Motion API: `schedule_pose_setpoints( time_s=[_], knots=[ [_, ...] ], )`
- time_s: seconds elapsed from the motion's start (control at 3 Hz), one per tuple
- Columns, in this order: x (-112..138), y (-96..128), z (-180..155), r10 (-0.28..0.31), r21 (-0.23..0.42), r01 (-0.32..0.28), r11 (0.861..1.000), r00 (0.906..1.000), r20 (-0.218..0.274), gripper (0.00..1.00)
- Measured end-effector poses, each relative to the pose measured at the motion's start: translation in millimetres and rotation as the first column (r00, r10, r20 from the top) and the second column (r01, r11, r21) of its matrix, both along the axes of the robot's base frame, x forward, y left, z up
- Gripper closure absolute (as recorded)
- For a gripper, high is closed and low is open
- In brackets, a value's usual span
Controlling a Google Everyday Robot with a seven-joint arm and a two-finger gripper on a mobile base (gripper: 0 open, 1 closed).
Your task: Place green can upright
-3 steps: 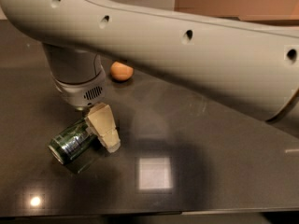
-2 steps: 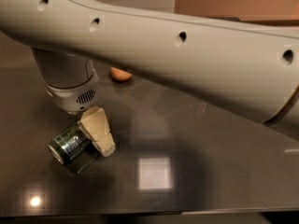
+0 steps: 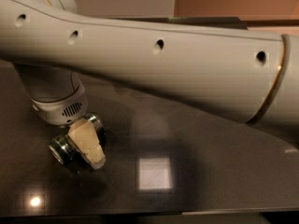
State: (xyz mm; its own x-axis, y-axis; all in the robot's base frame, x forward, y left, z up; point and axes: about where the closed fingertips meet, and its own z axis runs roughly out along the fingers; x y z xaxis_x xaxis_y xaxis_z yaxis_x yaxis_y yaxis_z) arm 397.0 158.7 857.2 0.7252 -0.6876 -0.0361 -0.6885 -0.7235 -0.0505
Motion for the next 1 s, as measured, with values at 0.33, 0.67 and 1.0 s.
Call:
schedule_pose_setpoints(
  time_s=[0.33,0.67,1.0],
  knots=[
    [-9,9,-5,0.018,-0.007,-0.019,1.000,0.9997,-0.015,0.00],
    [-10,15,-12,0.029,-0.016,-0.029,0.999,0.9995,-0.014,0.17],
    [-3,18,-16,0.028,-0.022,-0.028,0.999,0.9996,-0.003,0.41]
  ],
)
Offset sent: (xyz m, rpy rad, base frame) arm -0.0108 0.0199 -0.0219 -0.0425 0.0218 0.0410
